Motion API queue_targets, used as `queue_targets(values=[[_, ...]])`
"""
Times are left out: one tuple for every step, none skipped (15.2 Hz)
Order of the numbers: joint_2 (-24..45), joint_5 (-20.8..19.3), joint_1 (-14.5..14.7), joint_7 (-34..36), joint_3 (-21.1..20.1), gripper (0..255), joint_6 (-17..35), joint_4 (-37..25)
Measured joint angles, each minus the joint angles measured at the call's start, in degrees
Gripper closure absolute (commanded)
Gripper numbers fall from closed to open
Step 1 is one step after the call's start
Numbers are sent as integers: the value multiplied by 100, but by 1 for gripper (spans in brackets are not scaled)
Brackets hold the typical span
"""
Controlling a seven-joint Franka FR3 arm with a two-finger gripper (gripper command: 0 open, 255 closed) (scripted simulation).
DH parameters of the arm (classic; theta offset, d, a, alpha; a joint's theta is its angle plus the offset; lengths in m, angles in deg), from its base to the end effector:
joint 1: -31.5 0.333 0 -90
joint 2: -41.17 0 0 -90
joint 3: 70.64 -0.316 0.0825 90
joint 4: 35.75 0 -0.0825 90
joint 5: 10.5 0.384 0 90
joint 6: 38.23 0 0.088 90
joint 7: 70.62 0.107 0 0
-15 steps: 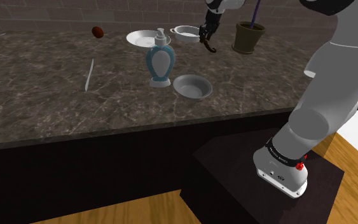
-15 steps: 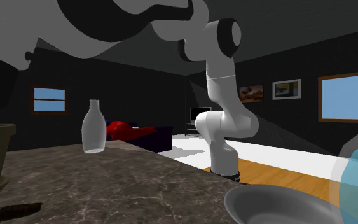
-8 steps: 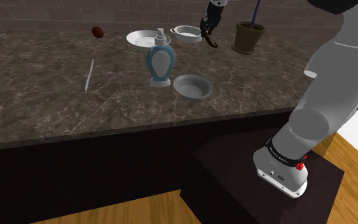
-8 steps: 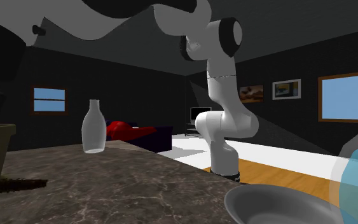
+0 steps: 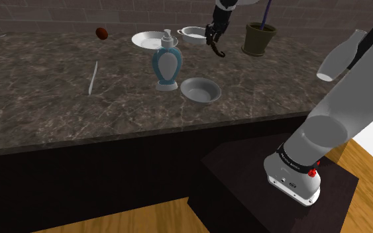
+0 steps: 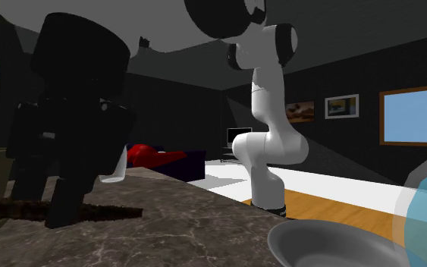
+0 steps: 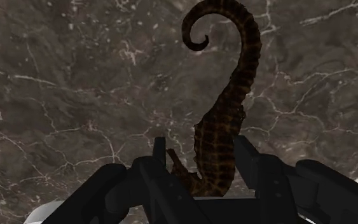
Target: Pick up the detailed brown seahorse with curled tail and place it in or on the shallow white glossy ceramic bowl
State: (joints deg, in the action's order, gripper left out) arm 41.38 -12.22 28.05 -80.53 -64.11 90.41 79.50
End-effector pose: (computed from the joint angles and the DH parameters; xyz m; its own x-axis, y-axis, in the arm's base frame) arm 0.5671 -0.1006 0.4740 0.9753 0.0219 0.2196 0.0075 -0.9978 0.0663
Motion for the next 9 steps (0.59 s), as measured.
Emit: queue_targets(values=[[-151, -52, 54, 133, -52, 255, 17, 170], [-288, -100, 108, 273, -112, 255, 28, 322], [-490, -148, 155, 403, -169, 255, 51, 553], [-655, -190, 203, 539, -235, 255, 35, 708], [-800, -223, 245, 663, -297, 255, 31, 851], [-968, -254, 283, 781, -359, 255, 51, 1045], [-1075, -276, 324, 903, -427, 255, 64, 1173], [-1195, -303, 378, 1061, -519, 255, 56, 1296], [-1372, -312, 412, 1158, -577, 255, 24, 1447]])
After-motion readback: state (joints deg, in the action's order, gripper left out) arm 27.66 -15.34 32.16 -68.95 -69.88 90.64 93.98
